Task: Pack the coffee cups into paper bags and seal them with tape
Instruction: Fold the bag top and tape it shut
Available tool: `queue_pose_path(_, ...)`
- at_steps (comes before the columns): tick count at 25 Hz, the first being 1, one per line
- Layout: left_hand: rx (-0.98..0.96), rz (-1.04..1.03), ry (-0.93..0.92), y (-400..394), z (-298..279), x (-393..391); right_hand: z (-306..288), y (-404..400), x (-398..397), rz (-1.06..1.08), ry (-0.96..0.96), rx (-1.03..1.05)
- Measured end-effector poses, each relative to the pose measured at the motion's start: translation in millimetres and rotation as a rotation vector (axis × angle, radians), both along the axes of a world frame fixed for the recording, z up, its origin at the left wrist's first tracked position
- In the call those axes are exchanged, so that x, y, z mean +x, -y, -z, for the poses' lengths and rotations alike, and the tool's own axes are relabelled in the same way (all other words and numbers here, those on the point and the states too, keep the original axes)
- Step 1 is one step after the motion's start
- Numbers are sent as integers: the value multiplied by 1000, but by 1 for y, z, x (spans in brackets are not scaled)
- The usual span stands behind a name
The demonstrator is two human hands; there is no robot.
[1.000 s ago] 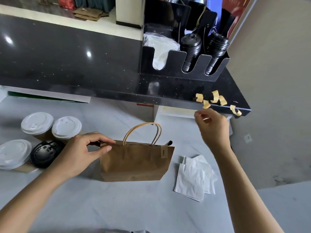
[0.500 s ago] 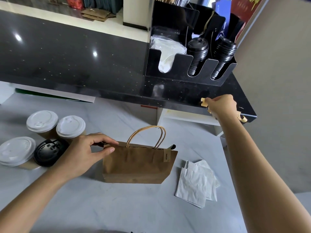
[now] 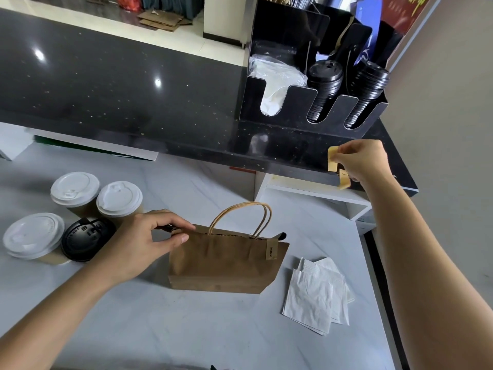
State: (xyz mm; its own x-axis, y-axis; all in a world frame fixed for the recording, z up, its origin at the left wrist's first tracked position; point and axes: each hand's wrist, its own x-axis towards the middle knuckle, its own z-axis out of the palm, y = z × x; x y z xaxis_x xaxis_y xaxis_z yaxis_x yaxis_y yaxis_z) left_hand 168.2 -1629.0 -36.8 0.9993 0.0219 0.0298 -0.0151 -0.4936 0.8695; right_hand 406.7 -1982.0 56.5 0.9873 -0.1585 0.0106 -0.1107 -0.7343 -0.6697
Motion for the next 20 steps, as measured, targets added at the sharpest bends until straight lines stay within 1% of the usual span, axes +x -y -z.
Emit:
queue_pose_path(3, 6, 4, 0, 0, 0, 0, 1, 3, 2, 11, 74, -24)
queue_pose_path(9, 19, 9, -1, -2, 0, -2, 12, 6, -7, 70, 215, 70)
queue_pose_path(12, 16, 9, -5, -2, 0, -3, 5, 3, -12, 82, 299, 166)
queue_pose_path(15, 22, 15, -13, -3, 0, -2, -10, -5, -21, 18, 317, 231)
queue_pose_path(20, 3, 16, -6, -4, 0, -3, -15, -27, -52, -66, 287, 321)
